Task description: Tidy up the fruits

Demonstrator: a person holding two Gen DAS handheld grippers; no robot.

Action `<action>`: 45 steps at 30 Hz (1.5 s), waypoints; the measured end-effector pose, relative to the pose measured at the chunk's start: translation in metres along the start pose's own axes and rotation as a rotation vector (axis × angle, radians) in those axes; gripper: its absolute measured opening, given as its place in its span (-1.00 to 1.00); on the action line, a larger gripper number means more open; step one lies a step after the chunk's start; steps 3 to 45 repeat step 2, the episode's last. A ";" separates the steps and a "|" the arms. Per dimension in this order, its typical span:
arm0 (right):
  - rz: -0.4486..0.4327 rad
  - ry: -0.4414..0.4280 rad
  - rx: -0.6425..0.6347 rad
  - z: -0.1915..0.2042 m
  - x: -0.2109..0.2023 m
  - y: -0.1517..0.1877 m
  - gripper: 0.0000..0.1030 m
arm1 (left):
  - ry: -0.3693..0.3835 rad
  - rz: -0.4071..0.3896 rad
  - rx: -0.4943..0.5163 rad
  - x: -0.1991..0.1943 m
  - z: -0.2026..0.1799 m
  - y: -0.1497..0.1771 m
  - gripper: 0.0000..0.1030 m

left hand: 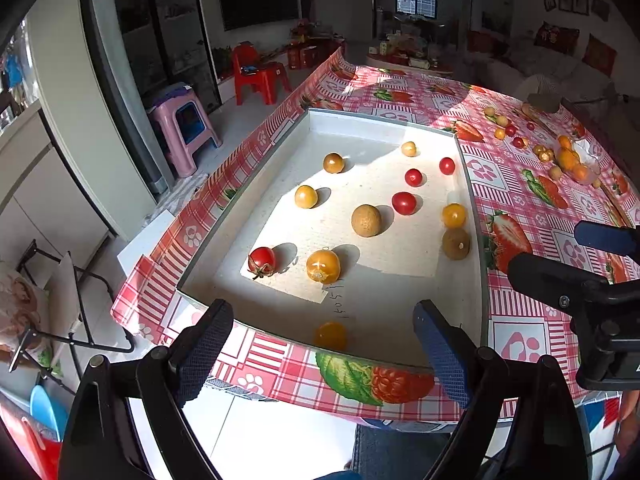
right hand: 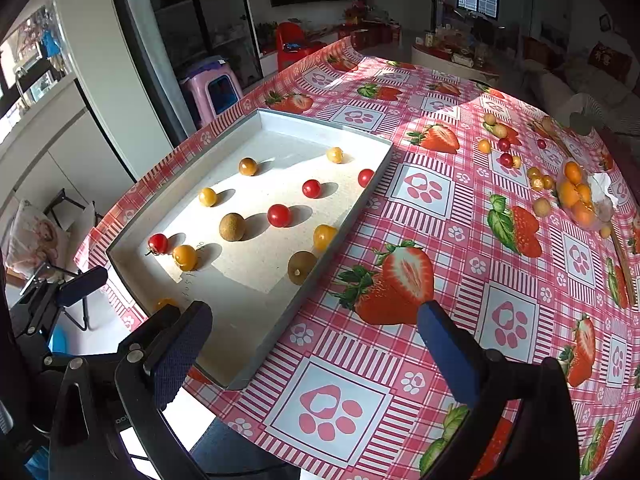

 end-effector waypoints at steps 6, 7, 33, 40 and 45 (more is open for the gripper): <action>0.001 0.000 0.003 -0.001 0.001 0.001 0.99 | 0.006 0.005 0.007 0.000 -0.001 0.000 0.79; 0.001 0.000 0.003 -0.001 0.001 0.001 0.99 | 0.006 0.005 0.007 0.000 -0.001 0.000 0.79; 0.001 0.000 0.003 -0.001 0.001 0.001 0.99 | 0.006 0.005 0.007 0.000 -0.001 0.000 0.79; 0.001 0.000 0.003 -0.001 0.001 0.001 0.99 | 0.006 0.005 0.007 0.000 -0.001 0.000 0.79; 0.001 0.000 0.003 -0.001 0.001 0.001 0.99 | 0.006 0.005 0.007 0.000 -0.001 0.000 0.79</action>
Point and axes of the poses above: each gripper's, at about its wrist camera, not at the fingertips, and x roughly the way its jaws point, z to its left, y to its underside, the point moved 4 cm from there along x, roughly the way its jaws point, and after that the axes turned 9 degrees about -y, right-handed, at the moved point
